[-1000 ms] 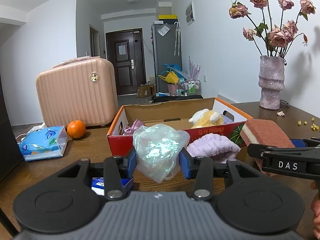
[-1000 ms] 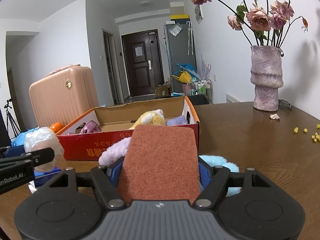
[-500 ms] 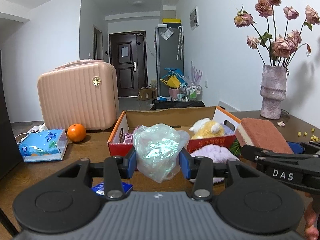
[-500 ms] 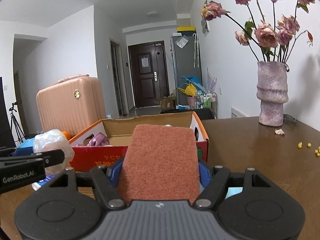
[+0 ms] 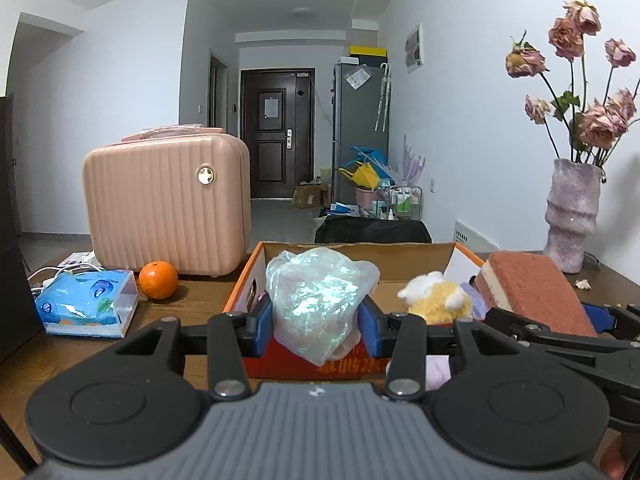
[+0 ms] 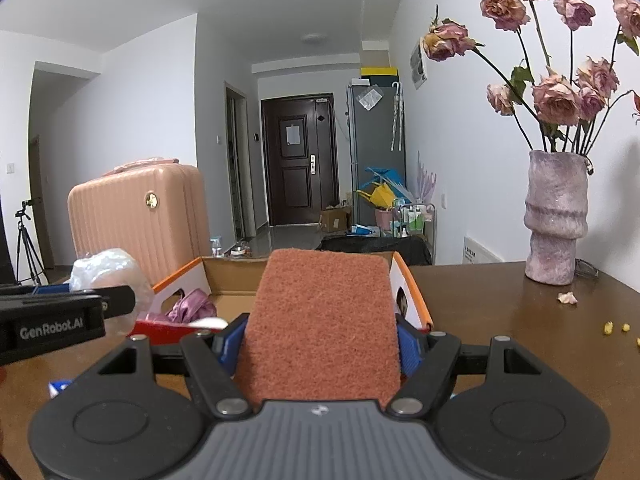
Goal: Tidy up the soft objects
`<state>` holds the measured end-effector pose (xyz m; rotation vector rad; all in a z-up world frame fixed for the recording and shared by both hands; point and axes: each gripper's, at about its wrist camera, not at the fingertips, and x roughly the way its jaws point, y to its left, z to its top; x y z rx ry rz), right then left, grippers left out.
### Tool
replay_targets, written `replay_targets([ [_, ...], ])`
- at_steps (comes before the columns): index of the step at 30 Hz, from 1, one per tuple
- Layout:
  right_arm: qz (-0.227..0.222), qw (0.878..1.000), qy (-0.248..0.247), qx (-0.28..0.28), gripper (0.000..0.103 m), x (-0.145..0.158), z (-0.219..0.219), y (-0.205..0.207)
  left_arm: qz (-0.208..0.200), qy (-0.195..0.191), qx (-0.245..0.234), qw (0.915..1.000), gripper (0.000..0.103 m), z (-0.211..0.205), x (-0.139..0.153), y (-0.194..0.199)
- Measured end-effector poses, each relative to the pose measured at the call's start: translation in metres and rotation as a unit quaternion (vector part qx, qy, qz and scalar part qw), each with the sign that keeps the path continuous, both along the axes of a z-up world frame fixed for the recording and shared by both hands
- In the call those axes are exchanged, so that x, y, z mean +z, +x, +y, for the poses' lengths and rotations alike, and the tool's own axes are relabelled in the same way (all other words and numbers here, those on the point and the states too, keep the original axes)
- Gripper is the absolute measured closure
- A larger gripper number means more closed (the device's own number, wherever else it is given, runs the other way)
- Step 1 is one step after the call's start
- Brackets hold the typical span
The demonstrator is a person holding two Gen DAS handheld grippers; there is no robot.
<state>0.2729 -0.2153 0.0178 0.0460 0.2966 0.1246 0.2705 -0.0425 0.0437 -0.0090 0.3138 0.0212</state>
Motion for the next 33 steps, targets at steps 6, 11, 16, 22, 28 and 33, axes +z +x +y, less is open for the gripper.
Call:
replay_targets([
  [6, -0.006, 1.000, -0.002, 0.005, 0.031, 0.005, 0.004, 0.016, 0.000, -0.001, 0.004, 1.0000, 0.058, -0.001, 0.002, 0.012],
  [11, -0.005, 1.000, -0.001, 0.008, 0.031, 0.009, 0.004, 0.029, -0.001, -0.011, 0.010, 0.9999, 0.058, 0.001, 0.005, 0.024],
  [16, -0.001, 1.000, 0.003, 0.006, 0.031, 0.011, 0.001, 0.040, -0.005, -0.015, 0.008, 0.9998, 0.058, -0.003, 0.007, 0.035],
  [22, 0.001, 1.000, 0.004, 0.010, 0.031, 0.011, 0.001, 0.054, -0.003, -0.016, 0.007, 0.9998, 0.058, -0.006, 0.005, 0.048],
  [28, 0.003, 1.000, 0.005, 0.011, 0.031, 0.010, 0.004, 0.065, -0.001, -0.015, 0.008, 0.9998, 0.058, -0.007, 0.004, 0.054],
  [33, 0.007, 1.000, 0.010, 0.012, 0.031, 0.010, 0.007, 0.080, 0.004, -0.017, 0.016, 0.9997, 0.058, -0.005, 0.001, 0.066],
])
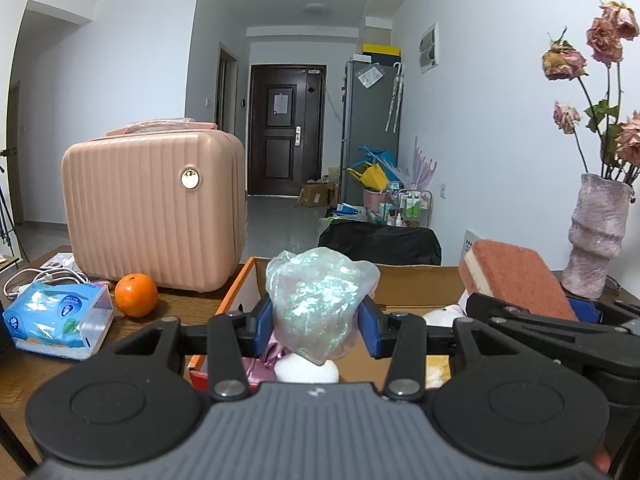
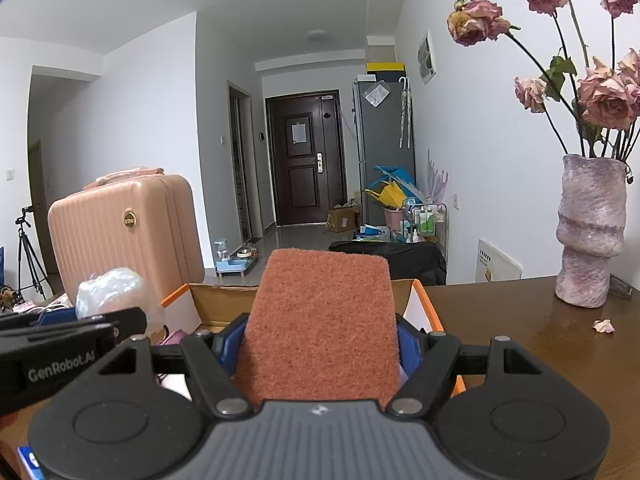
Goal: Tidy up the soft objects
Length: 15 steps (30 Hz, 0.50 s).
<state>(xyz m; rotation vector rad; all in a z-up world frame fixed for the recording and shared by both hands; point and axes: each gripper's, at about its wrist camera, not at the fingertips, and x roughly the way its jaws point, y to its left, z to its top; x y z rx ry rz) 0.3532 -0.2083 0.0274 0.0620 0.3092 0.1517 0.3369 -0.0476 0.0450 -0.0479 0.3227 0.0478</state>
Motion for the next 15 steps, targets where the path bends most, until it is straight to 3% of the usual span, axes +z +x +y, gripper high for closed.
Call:
replay_targets([
  [15, 0.011, 1.000, 0.001, 0.018, 0.031, 0.000, 0.015, 0.036, 0.011, -0.003, 0.014, 0.9998, 0.058, 0.011, -0.005, 0.031],
])
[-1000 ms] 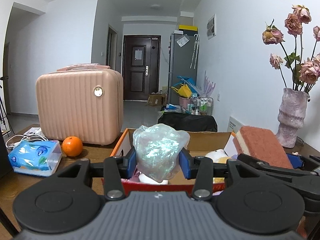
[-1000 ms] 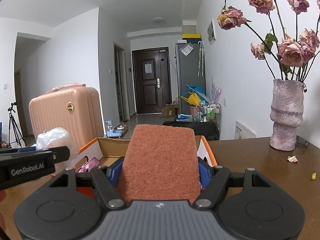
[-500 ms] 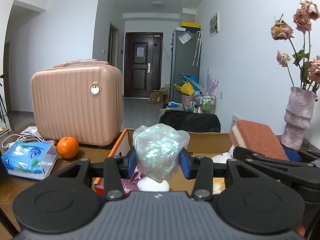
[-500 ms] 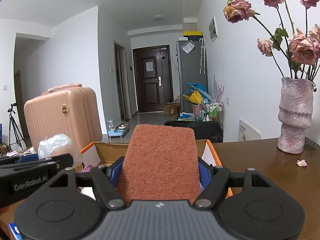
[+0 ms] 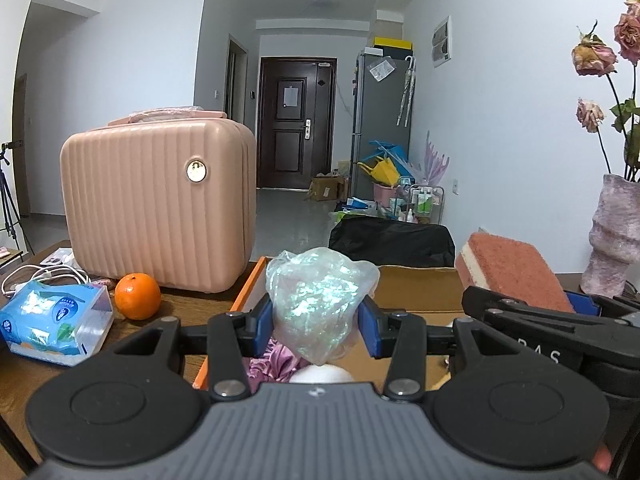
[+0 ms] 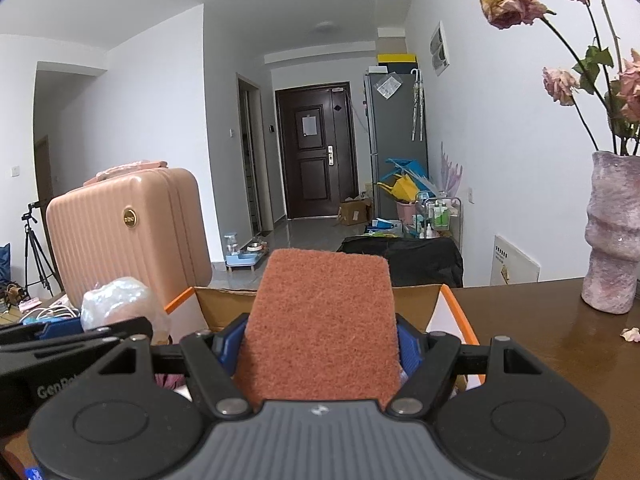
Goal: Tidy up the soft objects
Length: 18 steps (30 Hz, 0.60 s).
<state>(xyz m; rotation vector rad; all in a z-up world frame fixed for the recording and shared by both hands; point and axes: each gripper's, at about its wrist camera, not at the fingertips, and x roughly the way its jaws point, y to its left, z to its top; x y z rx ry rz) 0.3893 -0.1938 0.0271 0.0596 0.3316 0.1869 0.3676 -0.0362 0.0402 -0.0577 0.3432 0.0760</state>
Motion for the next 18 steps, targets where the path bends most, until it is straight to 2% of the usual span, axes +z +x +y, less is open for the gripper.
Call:
replay_targets([
  [18, 0.021, 1.000, -0.006, -0.002, 0.031, -0.002, 0.008, 0.033, 0.020, -0.003, 0.003, 0.9998, 0.058, 0.006, -0.006, 0.033],
])
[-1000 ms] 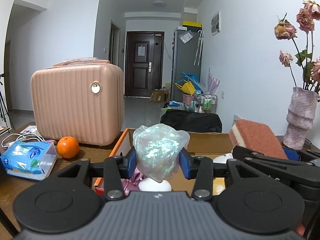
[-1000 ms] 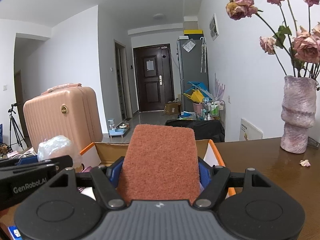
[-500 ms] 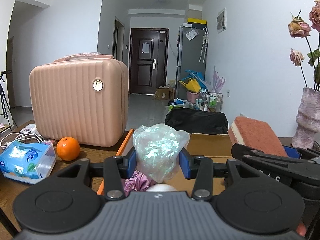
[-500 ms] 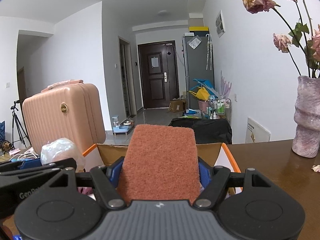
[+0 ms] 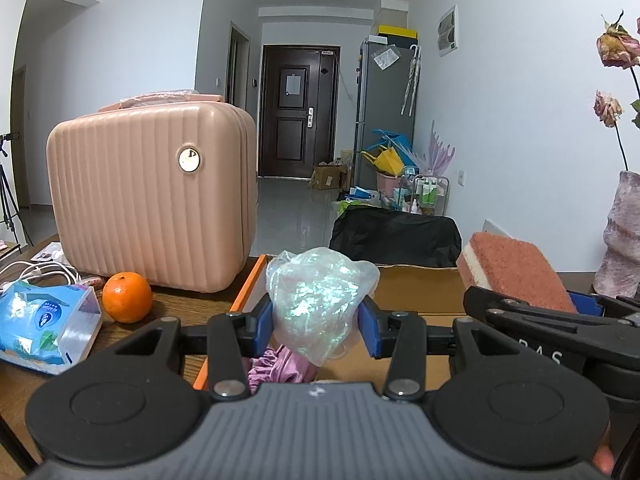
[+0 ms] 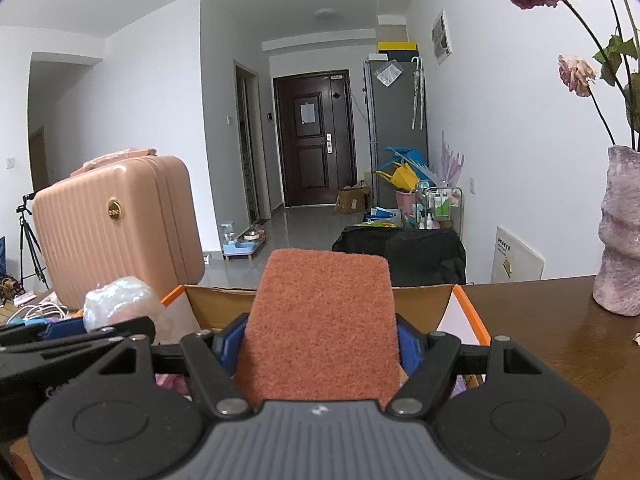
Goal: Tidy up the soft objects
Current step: 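Open both tools to drop the ball and sponge into the box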
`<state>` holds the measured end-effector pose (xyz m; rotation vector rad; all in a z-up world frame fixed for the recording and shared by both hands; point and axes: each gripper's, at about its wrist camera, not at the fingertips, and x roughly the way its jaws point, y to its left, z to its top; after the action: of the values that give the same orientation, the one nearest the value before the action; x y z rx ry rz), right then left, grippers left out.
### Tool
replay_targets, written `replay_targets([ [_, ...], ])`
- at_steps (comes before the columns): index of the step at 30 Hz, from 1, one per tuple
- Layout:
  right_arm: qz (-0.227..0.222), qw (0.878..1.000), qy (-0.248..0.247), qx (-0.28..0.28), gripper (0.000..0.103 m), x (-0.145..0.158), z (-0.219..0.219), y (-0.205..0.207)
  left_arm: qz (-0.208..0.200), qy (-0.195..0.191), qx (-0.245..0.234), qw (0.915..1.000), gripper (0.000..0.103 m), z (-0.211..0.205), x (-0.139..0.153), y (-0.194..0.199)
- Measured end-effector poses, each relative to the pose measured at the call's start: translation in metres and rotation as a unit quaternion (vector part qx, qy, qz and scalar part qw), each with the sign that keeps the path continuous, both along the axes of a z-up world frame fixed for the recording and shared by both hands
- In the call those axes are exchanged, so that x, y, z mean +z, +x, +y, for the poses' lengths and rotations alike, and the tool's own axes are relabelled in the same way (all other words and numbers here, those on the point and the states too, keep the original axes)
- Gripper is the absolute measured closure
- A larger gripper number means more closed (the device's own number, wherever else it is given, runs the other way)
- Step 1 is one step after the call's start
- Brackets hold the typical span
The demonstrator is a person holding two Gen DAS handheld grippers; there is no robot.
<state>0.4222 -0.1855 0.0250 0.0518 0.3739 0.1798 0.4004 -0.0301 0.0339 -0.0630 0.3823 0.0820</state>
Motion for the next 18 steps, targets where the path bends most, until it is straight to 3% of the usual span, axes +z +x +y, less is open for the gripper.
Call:
replay_targets([
  [13, 0.009, 1.000, -0.003, 0.001, 0.031, -0.004, 0.001, 0.008, 0.013, 0.003, -0.004, 0.9999, 0.058, 0.003, -0.004, 0.009],
  [18, 0.012, 1.000, -0.001, -0.002, 0.030, -0.003, 0.002, 0.012, 0.019, 0.004, -0.001, 0.9998, 0.052, 0.005, -0.006, 0.012],
])
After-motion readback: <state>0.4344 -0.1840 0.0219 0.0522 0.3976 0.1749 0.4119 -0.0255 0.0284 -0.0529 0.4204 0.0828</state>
